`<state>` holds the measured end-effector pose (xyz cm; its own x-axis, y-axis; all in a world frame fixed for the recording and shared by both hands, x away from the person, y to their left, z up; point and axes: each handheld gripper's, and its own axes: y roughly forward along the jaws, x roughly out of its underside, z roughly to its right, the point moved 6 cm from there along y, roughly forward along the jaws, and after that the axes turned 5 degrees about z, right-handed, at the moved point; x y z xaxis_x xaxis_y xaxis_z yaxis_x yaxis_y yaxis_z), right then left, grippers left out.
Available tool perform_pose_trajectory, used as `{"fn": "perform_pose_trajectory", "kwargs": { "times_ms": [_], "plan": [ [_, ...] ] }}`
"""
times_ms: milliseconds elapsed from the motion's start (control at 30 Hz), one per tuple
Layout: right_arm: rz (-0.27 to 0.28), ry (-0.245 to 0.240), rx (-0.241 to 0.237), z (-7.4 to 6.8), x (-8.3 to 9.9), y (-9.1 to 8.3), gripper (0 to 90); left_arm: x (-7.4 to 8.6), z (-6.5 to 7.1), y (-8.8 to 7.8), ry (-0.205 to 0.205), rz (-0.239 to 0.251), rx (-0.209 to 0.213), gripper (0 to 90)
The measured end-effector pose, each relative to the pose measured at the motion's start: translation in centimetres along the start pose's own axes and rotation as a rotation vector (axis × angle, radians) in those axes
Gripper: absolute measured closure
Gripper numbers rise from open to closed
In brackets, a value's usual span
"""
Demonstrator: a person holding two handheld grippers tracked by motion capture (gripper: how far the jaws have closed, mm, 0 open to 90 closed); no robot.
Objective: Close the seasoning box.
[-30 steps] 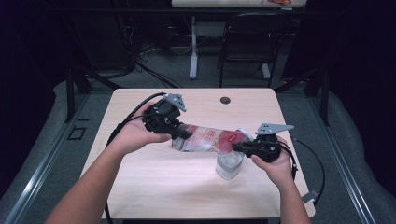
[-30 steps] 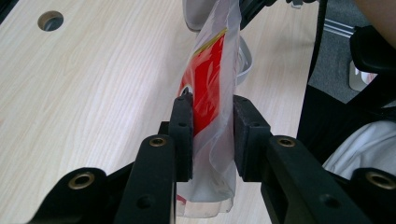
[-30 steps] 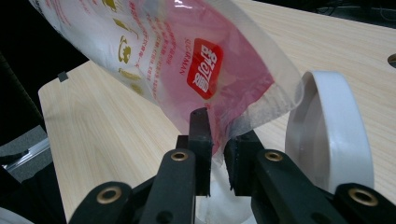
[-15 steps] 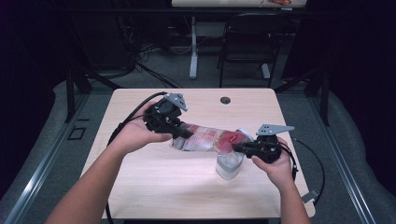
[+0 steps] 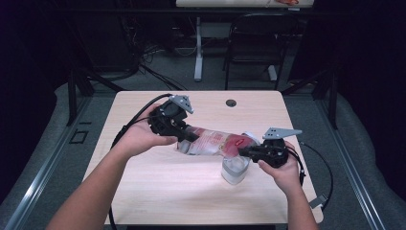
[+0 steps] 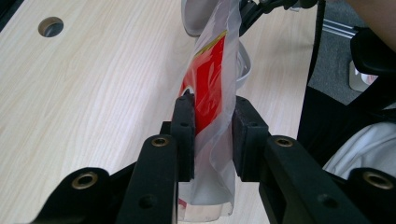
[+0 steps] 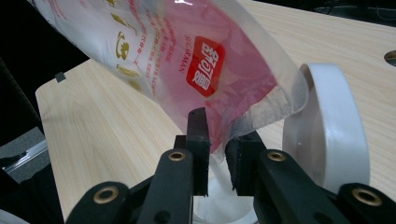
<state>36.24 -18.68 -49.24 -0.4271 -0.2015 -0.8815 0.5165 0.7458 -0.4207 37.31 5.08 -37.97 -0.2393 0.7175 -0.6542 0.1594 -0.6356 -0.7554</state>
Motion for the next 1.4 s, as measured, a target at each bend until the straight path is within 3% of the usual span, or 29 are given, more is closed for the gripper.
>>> {"fn": "perform_pose_trajectory", "kwargs": {
  "times_ms": [1400],
  "plan": [
    [-0.029,0.01,0.011,-0.19,0.21,-0.79,80.4,-0.88,0.97,0.09,0.0,0.013,0.009,77.9]
  ]
}}
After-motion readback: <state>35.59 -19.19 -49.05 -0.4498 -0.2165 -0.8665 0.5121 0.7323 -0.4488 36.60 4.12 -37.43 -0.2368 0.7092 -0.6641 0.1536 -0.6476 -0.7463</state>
